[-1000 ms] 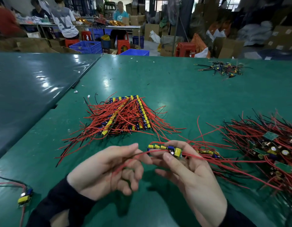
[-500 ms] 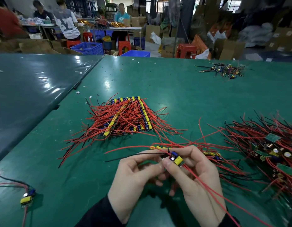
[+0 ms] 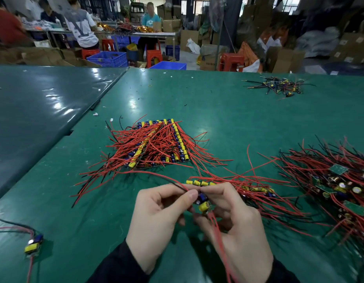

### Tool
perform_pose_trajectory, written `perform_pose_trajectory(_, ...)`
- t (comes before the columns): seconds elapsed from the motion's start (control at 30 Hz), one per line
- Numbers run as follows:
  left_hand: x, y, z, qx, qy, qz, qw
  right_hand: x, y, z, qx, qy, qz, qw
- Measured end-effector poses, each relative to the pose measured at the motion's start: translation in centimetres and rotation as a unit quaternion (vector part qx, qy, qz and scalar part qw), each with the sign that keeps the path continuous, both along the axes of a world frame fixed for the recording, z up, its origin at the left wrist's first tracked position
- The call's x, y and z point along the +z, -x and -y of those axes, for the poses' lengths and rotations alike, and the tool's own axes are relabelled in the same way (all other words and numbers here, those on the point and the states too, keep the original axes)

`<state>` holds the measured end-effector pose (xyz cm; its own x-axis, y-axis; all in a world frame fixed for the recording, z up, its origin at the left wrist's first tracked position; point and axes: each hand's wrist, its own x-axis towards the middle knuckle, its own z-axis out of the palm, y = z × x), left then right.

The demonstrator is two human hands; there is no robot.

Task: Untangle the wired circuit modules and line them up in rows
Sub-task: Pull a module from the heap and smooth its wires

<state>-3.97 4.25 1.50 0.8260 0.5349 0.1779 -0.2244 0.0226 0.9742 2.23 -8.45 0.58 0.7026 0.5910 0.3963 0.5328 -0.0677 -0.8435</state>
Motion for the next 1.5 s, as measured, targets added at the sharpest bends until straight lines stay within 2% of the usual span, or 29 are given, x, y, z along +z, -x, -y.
perform_pose_trajectory(0.07, 0.1, 0.0, -0.4, -0.003, -0.001, 0.008, 1.000, 0.2, 0.0, -0.1, 0.054, -0.022, -0.098, 0.993)
perform_pose_trajectory(0.13, 0.2, 0.1, -0.5, -0.008, -0.021, 0.012, 1.000, 0.5, -0.1, -0.2, 0.094, -0.084, -0.270, 0.955)
perform_pose_trajectory(0.2, 0.1, 0.1, -0.4, -0.011, -0.051, 0.016, 0.998, 1.1, -0.4, -0.1, 0.098, -0.113, -0.354, 0.923)
perform_pose_trajectory(0.33, 0.1, 0.3, 0.0, -0.006, -0.123, 0.014, 0.992, 1.1, -0.6, -0.2, 0.060, -0.097, -0.323, 0.939)
perform_pose_trajectory(0.43, 0.0, 0.4, -0.1, 0.051, -0.211, -0.005, 0.976, 0.8, -0.6, -0.4, 0.043, -0.119, -0.328, 0.936)
perform_pose_trajectory(0.5, 0.1, 0.4, -0.4, 0.082, -0.231, -0.010, 0.969, 0.8, -0.6, -0.3, 0.034, -0.117, -0.309, 0.943)
perform_pose_trajectory(0.63, 0.0, 0.3, -0.4, 0.066, -0.218, -0.010, 0.974, 0.8, -0.6, -0.2, 0.026, -0.093, -0.279, 0.956)
perform_pose_trajectory(0.7, 0.1, 0.3, -0.5, 0.044, -0.209, -0.005, 0.977, 0.9, -0.7, -0.2, 0.024, -0.095, -0.294, 0.951)
perform_pose_trajectory(0.93, 1.4, 0.6, -1.7, -0.070, -0.107, 0.023, 0.992, 2.4, -0.4, -0.2, 0.128, -0.086, -0.412, 0.898)
perform_pose_trajectory(1.03, 1.4, 0.8, -1.8, -0.061, -0.112, 0.032, 0.991, 2.5, -0.4, -0.1, 0.160, -0.076, -0.443, 0.879)
perform_pose_trajectory(1.17, 1.0, 0.7, -1.2, -0.005, -0.213, 0.047, 0.976, 2.4, -0.3, -0.2, 0.166, -0.047, -0.451, 0.876)
perform_pose_trajectory(1.33, 0.8, 0.5, -1.1, -0.023, -0.103, 0.021, 0.994, 2.7, -0.5, -0.2, 0.142, -0.043, -0.461, 0.875)
perform_pose_trajectory(1.5, 0.8, 0.4, -1.2, -0.018, -0.131, 0.009, 0.991, 3.0, -1.1, 0.3, 0.157, -0.009, -0.417, 0.895)
